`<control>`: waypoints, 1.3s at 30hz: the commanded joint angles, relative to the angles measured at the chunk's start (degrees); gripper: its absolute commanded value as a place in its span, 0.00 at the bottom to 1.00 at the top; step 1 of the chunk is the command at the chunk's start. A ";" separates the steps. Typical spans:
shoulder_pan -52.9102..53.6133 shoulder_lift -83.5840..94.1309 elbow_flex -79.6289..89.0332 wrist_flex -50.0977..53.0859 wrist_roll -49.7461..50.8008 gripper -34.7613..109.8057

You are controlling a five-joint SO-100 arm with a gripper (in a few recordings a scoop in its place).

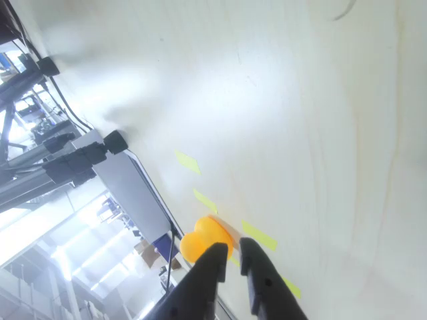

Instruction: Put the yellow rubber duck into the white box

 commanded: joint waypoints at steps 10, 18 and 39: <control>1.41 2.90 1.32 -1.05 0.09 0.24; 1.41 2.90 1.32 -1.05 0.09 0.24; 1.93 -44.82 -43.86 2.46 -20.30 0.24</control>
